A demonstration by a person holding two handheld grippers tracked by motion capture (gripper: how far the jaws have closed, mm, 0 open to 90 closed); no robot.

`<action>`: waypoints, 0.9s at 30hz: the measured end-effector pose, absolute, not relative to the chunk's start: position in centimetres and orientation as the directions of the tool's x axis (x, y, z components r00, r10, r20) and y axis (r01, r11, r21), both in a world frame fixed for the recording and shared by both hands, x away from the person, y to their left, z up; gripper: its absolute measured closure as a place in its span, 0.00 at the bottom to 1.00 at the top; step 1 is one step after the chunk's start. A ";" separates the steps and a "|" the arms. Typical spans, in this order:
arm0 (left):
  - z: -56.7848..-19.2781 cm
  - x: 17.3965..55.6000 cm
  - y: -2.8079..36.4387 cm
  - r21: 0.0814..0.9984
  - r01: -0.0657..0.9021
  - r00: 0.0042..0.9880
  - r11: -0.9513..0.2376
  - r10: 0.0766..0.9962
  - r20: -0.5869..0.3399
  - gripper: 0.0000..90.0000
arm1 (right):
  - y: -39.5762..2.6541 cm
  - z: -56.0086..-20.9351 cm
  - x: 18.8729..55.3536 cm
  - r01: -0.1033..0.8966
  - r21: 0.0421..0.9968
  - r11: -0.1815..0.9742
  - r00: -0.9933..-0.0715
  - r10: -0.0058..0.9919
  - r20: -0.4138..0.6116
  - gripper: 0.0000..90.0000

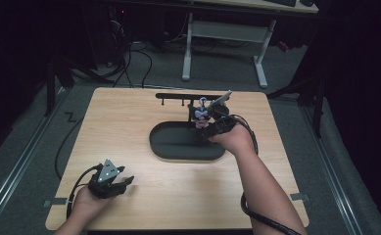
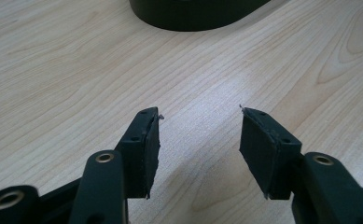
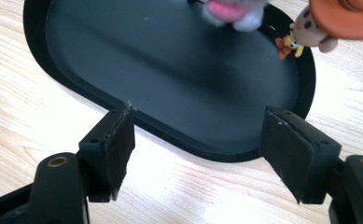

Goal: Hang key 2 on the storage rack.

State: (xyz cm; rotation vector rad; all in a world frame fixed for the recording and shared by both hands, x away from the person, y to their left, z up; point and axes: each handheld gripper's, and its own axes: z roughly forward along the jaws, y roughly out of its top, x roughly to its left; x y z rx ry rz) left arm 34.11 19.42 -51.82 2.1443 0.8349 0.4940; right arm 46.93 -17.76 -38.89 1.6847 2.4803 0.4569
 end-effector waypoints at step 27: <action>-52.2 34.0 18.7 0.759 0.400 0.724 -0.514 0.685 0.082 0.52 | -20.9 -46.3 39.4 0.810 0.516 0.280 -0.386 0.916 0.108 0.17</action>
